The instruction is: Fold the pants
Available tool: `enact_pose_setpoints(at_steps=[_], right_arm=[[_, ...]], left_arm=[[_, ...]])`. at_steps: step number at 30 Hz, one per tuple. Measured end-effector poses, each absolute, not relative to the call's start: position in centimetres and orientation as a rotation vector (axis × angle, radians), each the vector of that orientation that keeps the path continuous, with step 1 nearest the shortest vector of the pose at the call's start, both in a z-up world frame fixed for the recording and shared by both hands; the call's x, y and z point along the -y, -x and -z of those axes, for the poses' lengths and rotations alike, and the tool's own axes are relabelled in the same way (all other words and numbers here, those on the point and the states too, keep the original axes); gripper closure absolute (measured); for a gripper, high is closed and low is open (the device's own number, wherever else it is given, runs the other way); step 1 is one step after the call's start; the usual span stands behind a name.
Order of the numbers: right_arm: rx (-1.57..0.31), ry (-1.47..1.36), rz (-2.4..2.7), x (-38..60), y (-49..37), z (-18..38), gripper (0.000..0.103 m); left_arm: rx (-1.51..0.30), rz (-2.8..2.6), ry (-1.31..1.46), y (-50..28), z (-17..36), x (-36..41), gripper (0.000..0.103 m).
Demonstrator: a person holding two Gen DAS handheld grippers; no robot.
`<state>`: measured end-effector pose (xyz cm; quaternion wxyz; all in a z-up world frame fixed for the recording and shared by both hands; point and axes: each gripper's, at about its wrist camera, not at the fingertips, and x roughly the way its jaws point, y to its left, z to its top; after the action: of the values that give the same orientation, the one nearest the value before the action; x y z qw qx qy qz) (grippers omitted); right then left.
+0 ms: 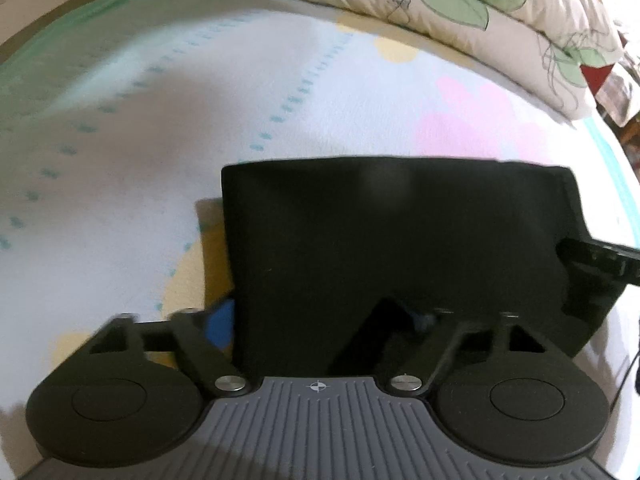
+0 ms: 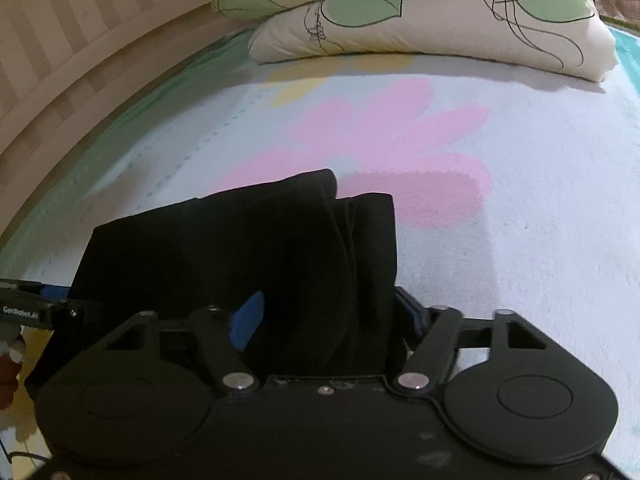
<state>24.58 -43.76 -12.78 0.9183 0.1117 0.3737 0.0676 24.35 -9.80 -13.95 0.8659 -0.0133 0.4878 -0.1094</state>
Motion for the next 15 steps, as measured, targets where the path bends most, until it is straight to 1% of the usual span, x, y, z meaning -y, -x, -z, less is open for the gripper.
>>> enact_pose_setpoints(at_steps=[1, 3, 4, 6, 10, 15], right_arm=[[-0.759, -0.234, -0.132, 43.7, -24.3, 12.7, 0.045], [-0.744, -0.238, -0.121, 43.5, -23.8, 12.4, 0.055], [-0.740, -0.242, -0.114, 43.4, -23.6, 12.3, 0.057], [-0.736, -0.258, -0.108, 43.5, -23.3, 11.9, 0.063], [-0.736, -0.286, -0.096, 43.2, -22.9, 11.4, 0.066], [-0.746, -0.340, -0.097, 42.0, -23.1, 11.0, 0.070]], left_arm=[[-1.010, 0.230, 0.025, -24.1, 13.6, 9.7, 0.061], [-0.997, 0.229, 0.023, -24.1, 13.2, 9.5, 0.075], [-0.997, 0.227, 0.028, -24.2, 13.1, 9.4, 0.079], [-1.001, 0.220, 0.050, -24.4, 12.9, 9.1, 0.081], [-0.967, 0.221, 0.009, -23.8, 11.9, 9.3, 0.085], [-0.937, 0.224, -0.003, -23.0, 10.5, 8.2, 0.087]])
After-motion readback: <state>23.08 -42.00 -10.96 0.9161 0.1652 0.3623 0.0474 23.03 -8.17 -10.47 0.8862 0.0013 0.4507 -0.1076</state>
